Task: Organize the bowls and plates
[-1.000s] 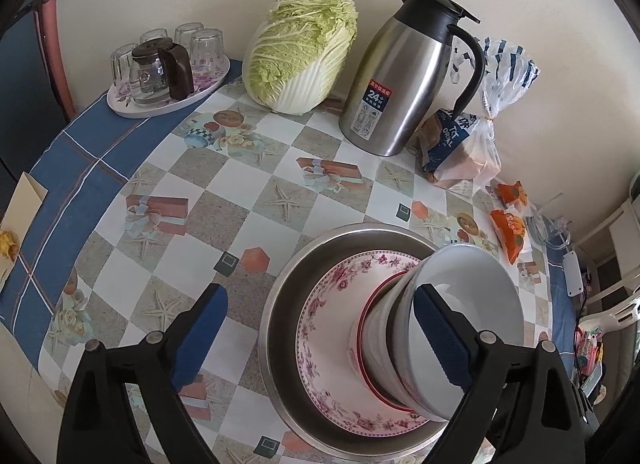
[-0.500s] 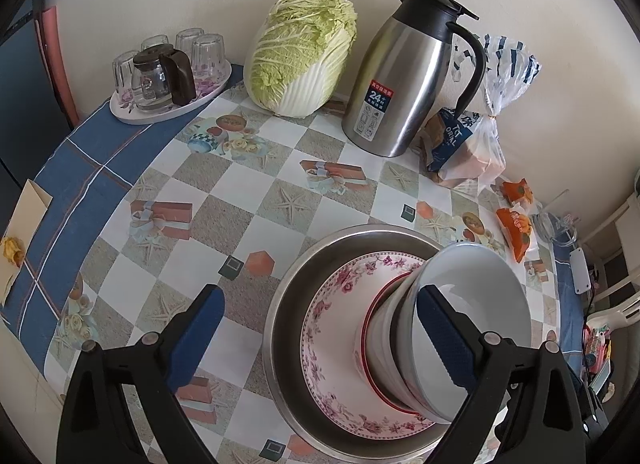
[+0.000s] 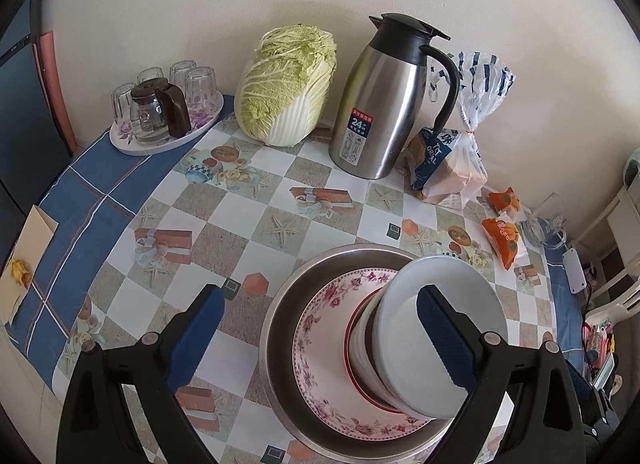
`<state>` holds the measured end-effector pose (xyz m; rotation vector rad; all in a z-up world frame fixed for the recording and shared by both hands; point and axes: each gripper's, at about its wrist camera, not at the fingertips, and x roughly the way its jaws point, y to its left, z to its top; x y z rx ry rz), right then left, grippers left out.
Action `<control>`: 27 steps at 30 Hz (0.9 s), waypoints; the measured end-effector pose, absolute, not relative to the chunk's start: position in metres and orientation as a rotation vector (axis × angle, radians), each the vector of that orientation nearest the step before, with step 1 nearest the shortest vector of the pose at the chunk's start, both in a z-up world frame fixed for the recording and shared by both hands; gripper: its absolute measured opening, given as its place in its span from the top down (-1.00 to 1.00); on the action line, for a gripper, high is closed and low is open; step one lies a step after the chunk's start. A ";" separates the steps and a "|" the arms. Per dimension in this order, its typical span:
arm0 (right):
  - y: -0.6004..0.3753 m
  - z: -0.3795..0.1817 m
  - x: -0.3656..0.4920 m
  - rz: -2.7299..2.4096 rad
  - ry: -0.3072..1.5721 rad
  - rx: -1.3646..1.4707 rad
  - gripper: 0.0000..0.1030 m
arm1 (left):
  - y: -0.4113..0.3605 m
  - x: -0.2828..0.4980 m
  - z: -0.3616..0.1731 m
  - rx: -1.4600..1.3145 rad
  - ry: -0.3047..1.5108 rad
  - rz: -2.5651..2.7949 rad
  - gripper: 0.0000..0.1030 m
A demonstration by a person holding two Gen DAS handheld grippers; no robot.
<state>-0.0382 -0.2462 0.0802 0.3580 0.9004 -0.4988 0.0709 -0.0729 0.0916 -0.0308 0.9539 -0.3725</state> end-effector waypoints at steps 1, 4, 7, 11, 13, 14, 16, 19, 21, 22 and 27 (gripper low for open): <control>-0.247 0.081 -0.040 -0.502 0.900 0.358 -1.00 | -0.074 0.070 0.092 -0.029 0.959 -0.382 -0.89; -0.248 0.085 -0.046 -0.511 0.896 0.358 -1.00 | -0.075 0.068 0.094 -0.022 0.971 -0.383 -0.89; -0.248 0.089 -0.051 -0.518 0.891 0.355 -1.00 | -0.075 0.067 0.094 -0.010 0.970 -0.368 -0.89; -0.246 0.092 -0.057 -0.518 0.893 0.340 -1.00 | -0.069 0.064 0.097 -0.014 0.953 -0.350 -0.89; -0.244 0.093 -0.061 -0.518 0.889 0.331 -1.00 | -0.067 0.063 0.097 -0.018 0.960 -0.357 -0.89; -0.244 0.094 -0.063 -0.518 0.889 0.330 -1.00 | -0.066 0.062 0.096 -0.018 0.967 -0.359 -0.89; -0.243 0.095 -0.067 -0.516 0.885 0.333 -1.00 | -0.064 0.061 0.094 -0.008 0.972 -0.347 -0.89; -0.244 0.096 -0.071 -0.517 0.881 0.343 -1.00 | -0.061 0.057 0.094 0.024 0.966 -0.318 -0.89; -0.243 0.096 -0.074 -0.520 0.874 0.343 -1.00 | -0.058 0.054 0.095 0.022 0.965 -0.311 -0.89; -0.242 0.097 -0.075 -0.519 0.873 0.342 -1.00 | -0.056 0.053 0.096 0.015 0.964 -0.310 -0.89; -0.236 0.098 -0.081 -0.511 0.869 0.330 -1.00 | -0.050 0.048 0.093 0.010 0.994 -0.303 -0.89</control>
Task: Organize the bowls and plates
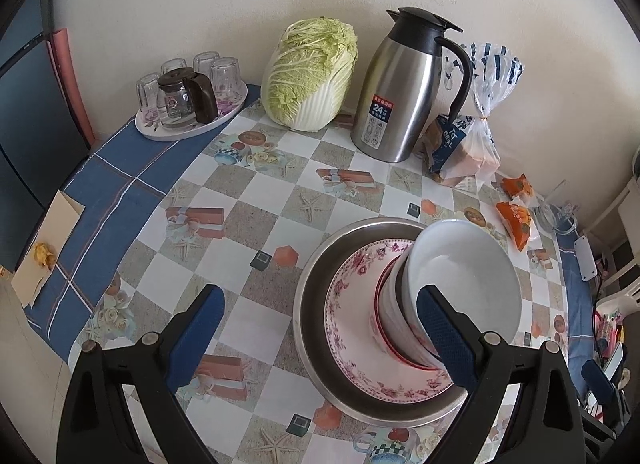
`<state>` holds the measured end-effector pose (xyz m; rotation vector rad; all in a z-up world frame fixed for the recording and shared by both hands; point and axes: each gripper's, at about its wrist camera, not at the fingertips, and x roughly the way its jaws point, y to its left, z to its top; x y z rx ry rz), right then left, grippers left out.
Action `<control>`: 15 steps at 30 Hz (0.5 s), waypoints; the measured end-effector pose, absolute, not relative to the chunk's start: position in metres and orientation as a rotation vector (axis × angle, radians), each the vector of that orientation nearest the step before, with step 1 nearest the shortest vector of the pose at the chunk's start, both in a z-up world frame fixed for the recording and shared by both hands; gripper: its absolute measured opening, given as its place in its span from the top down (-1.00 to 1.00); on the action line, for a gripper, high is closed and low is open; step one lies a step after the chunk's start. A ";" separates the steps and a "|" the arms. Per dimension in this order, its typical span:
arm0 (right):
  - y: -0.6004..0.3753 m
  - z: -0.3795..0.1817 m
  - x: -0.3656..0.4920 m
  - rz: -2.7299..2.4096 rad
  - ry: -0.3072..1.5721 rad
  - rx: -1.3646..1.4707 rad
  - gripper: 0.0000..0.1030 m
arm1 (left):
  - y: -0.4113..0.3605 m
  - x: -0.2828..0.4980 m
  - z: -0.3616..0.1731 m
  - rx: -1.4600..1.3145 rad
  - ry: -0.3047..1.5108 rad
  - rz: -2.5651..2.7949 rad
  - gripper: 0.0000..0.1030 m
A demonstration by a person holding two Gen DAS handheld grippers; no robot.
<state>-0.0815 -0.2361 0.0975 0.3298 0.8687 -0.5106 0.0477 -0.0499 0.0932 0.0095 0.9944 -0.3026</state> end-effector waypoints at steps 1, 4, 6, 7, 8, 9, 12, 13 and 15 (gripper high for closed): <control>-0.235 0.097 -0.083 -0.509 0.868 0.328 -1.00 | -0.049 0.047 0.092 0.018 0.999 -0.298 -0.89; -0.232 0.095 -0.085 -0.504 0.874 0.323 -1.00 | -0.048 0.044 0.090 0.043 1.014 -0.282 -0.89; -0.231 0.093 -0.086 -0.502 0.883 0.320 -1.00 | -0.046 0.042 0.091 0.045 1.015 -0.271 -0.89; -0.230 0.092 -0.087 -0.501 0.885 0.317 -1.00 | -0.044 0.041 0.091 0.043 1.015 -0.268 -0.89; -0.229 0.091 -0.088 -0.498 0.887 0.314 -1.00 | -0.043 0.040 0.091 0.042 1.016 -0.267 -0.89; -0.228 0.091 -0.089 -0.495 0.889 0.312 -1.00 | -0.043 0.039 0.091 0.043 1.016 -0.268 -0.89; -0.225 0.087 -0.091 -0.490 0.899 0.303 -1.00 | -0.043 0.036 0.087 0.055 1.031 -0.277 -0.89; -0.224 0.084 -0.091 -0.490 0.904 0.302 -1.00 | -0.043 0.036 0.084 0.059 1.041 -0.282 -0.89; -0.223 0.077 -0.091 -0.493 0.927 0.297 -1.00 | -0.044 0.034 0.078 0.072 1.065 -0.280 -0.89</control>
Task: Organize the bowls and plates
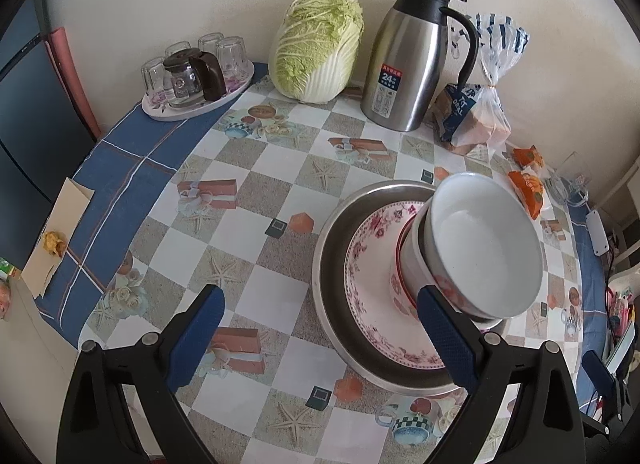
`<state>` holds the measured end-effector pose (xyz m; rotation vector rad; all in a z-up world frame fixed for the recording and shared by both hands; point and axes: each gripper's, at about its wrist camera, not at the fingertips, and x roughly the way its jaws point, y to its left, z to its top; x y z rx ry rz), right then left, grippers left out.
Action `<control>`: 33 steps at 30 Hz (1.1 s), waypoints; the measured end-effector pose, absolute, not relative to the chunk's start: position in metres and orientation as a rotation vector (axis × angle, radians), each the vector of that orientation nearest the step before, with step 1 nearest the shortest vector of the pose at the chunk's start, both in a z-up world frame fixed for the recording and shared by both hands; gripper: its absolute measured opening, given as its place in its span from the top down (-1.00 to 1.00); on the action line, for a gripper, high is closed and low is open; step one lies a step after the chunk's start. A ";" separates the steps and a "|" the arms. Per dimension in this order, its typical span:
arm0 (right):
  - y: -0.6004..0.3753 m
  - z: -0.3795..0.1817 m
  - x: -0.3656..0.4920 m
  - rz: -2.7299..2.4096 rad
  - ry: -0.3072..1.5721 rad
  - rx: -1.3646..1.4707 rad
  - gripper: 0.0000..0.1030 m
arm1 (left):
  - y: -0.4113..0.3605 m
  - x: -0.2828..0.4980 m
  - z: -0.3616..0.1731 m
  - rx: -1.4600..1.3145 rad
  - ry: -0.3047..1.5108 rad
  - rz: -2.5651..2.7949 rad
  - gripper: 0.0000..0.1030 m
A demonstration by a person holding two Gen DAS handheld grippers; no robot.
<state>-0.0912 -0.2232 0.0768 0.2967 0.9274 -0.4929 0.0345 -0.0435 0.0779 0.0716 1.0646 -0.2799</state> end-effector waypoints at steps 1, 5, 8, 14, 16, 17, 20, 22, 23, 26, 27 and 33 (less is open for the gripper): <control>-0.223 0.073 -0.091 -0.497 0.941 0.290 -1.00 | -0.043 0.034 0.075 0.079 1.073 -0.278 -0.89; -0.223 0.060 -0.093 -0.498 0.976 0.285 -1.00 | -0.042 0.030 0.065 0.098 1.092 -0.278 -0.89; -0.223 0.052 -0.094 -0.501 1.000 0.286 -1.00 | -0.040 0.028 0.056 0.117 1.110 -0.270 -0.89; -0.225 0.037 -0.098 -0.511 1.041 0.298 -1.00 | -0.040 0.024 0.036 0.138 1.160 -0.283 -0.89; -0.226 0.034 -0.100 -0.515 1.048 0.300 -1.00 | -0.042 0.024 0.028 0.152 1.185 -0.279 -0.89; -0.226 0.032 -0.100 -0.517 1.051 0.300 -1.00 | -0.042 0.024 0.025 0.159 1.195 -0.280 -0.89; -0.227 0.026 -0.101 -0.520 1.068 0.303 -1.00 | -0.043 0.023 0.018 0.178 1.212 -0.277 -0.89; -0.226 0.023 -0.102 -0.521 1.080 0.304 -1.00 | -0.043 0.021 0.014 0.187 1.219 -0.277 -0.89; -0.227 0.022 -0.103 -0.522 1.083 0.305 -1.00 | -0.043 0.020 0.013 0.189 1.222 -0.278 -0.89; -0.227 0.019 -0.105 -0.523 1.090 0.305 -1.00 | -0.039 0.018 0.010 0.188 1.225 -0.275 -0.89; -0.227 0.018 -0.106 -0.523 1.092 0.305 -1.00 | -0.038 0.017 0.009 0.188 1.226 -0.275 -0.89; -0.228 0.015 -0.109 -0.527 1.097 0.304 -1.00 | -0.033 0.015 0.004 0.181 1.236 -0.278 -0.89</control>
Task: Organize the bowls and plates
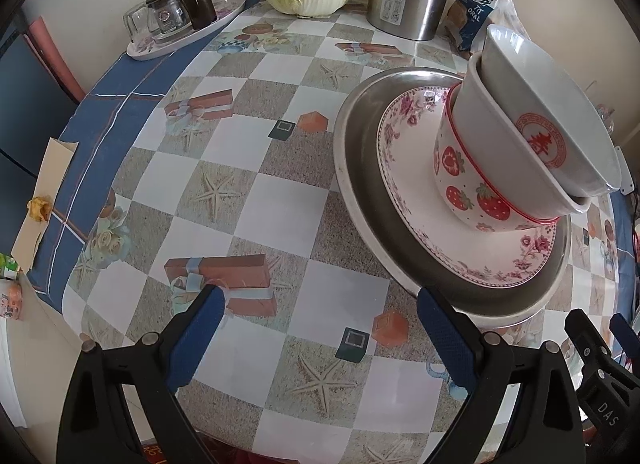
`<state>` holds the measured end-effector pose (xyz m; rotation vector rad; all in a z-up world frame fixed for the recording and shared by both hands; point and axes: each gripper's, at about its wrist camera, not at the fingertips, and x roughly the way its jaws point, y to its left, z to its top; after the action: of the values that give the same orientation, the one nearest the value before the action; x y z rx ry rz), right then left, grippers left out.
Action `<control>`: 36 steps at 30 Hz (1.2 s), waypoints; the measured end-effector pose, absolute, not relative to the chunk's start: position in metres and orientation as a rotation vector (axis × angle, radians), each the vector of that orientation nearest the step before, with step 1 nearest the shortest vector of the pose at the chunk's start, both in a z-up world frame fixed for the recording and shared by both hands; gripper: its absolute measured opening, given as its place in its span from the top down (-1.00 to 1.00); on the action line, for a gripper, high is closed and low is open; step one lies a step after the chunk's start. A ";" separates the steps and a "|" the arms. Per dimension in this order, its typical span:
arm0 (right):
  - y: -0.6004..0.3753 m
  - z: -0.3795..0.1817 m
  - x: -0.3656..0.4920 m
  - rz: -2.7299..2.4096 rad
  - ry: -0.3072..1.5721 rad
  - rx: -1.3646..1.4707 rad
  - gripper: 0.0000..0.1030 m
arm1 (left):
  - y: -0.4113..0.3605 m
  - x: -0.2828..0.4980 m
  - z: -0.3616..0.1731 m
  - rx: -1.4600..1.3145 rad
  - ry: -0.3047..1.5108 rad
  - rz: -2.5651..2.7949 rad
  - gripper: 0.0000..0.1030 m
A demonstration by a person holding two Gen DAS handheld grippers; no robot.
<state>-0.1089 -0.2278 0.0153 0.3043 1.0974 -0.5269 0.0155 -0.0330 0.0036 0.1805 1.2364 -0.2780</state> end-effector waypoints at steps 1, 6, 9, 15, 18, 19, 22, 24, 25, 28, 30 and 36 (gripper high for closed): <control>-0.228 0.015 -0.109 -0.528 1.097 0.305 -1.00 | -0.033 0.016 0.003 0.180 1.238 -0.276 -0.89; -0.229 0.011 -0.108 -0.523 1.105 0.302 -1.00 | -0.032 0.017 0.004 0.176 1.235 -0.276 -0.88; -0.228 0.011 -0.107 -0.520 1.106 0.297 -1.00 | -0.033 0.017 0.004 0.177 1.230 -0.281 -0.89; -0.227 0.010 -0.105 -0.517 1.109 0.286 -1.00 | -0.033 0.018 0.005 0.181 1.220 -0.289 -0.89; -0.227 0.008 -0.103 -0.515 1.112 0.283 -1.00 | -0.033 0.018 0.005 0.182 1.215 -0.292 -0.89; -0.226 0.007 -0.103 -0.514 1.115 0.282 -1.00 | -0.033 0.018 0.005 0.183 1.214 -0.292 -0.89; -0.226 0.006 -0.102 -0.512 1.117 0.276 -1.00 | -0.033 0.019 0.005 0.186 1.211 -0.294 -0.89; -0.226 0.006 -0.101 -0.511 1.118 0.273 -1.00 | -0.033 0.020 0.004 0.188 1.211 -0.297 -0.89; -0.225 0.006 -0.101 -0.511 1.118 0.272 -1.00 | -0.033 0.020 0.004 0.188 1.211 -0.299 -0.89; -0.225 0.005 -0.100 -0.509 1.117 0.269 -1.00 | -0.034 0.020 0.004 0.186 1.205 -0.304 -0.89; -0.225 0.004 -0.099 -0.509 1.119 0.266 -1.00 | -0.034 0.021 0.003 0.188 1.209 -0.305 -0.89; -0.224 0.003 -0.096 -0.506 1.126 0.257 -1.00 | -0.033 0.022 0.004 0.182 1.205 -0.309 -0.88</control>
<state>-0.0963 -0.2244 0.0028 0.2570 1.1256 -0.5063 0.0217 -0.0334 0.0035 0.1824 1.2047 -0.3094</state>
